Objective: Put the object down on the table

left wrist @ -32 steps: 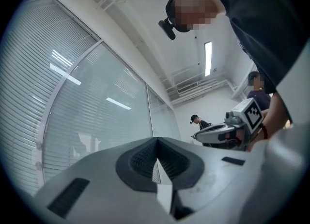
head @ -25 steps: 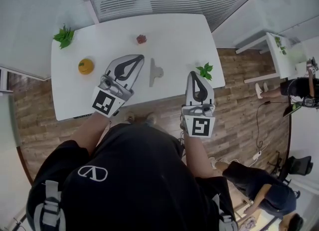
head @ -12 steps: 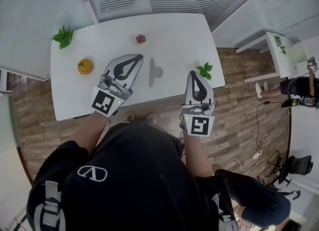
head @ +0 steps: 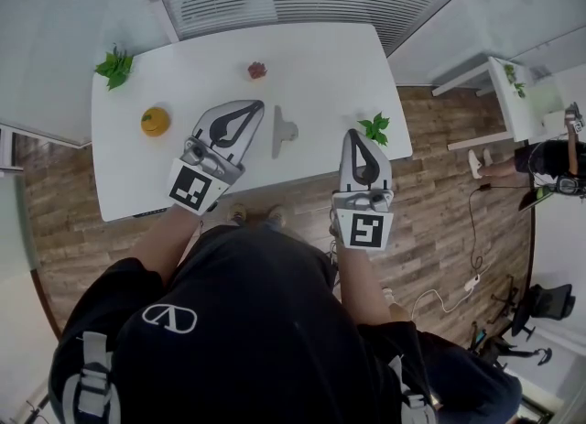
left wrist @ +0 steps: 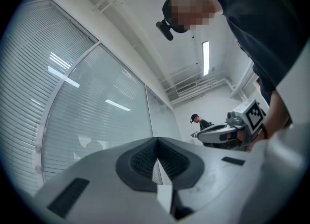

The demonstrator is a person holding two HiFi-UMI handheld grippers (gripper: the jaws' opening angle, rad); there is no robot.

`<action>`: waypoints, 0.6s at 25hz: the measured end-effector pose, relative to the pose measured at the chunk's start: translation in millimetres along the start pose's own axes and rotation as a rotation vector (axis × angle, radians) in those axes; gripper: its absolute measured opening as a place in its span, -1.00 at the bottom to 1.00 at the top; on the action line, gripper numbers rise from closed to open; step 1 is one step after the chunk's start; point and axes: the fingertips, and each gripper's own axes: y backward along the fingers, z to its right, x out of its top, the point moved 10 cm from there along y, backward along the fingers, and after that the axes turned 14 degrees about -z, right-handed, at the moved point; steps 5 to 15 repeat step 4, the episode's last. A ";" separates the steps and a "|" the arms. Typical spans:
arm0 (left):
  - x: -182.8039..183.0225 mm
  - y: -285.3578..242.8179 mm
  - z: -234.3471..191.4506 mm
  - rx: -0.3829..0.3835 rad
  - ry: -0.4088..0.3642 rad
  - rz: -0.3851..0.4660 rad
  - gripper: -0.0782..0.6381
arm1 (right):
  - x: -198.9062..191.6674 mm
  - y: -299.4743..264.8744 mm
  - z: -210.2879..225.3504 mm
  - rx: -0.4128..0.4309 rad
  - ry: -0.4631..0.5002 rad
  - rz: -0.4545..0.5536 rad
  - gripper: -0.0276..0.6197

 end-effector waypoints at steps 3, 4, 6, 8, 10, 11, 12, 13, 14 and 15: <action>-0.2 0.0 0.6 -0.001 0.000 -0.005 -0.77 | 0.6 0.1 0.6 -0.003 -0.010 0.002 -0.91; -0.3 0.0 0.9 -0.001 -0.001 -0.007 -0.77 | 0.8 0.2 0.8 -0.004 -0.013 0.002 -0.91; -0.3 0.0 0.9 -0.001 -0.001 -0.007 -0.77 | 0.8 0.2 0.8 -0.004 -0.013 0.002 -0.91; -0.3 0.0 0.9 -0.001 -0.001 -0.007 -0.77 | 0.8 0.2 0.8 -0.004 -0.013 0.002 -0.91; -0.3 0.0 0.9 -0.001 -0.001 -0.007 -0.77 | 0.8 0.2 0.8 -0.004 -0.013 0.002 -0.91; -0.3 0.0 0.9 -0.001 -0.001 -0.007 -0.77 | 0.8 0.2 0.8 -0.004 -0.013 0.002 -0.91; -0.3 0.0 0.9 -0.001 -0.001 -0.007 -0.77 | 0.8 0.2 0.8 -0.004 -0.013 0.002 -0.91; -0.3 0.0 0.9 -0.001 -0.001 -0.007 -0.77 | 0.8 0.2 0.8 -0.004 -0.013 0.002 -0.91; -0.3 0.0 0.9 -0.001 -0.001 -0.007 -0.77 | 0.8 0.2 0.8 -0.004 -0.013 0.002 -0.91; -0.3 0.0 0.9 -0.001 -0.001 -0.007 -0.77 | 0.8 0.2 0.8 -0.004 -0.013 0.002 -0.91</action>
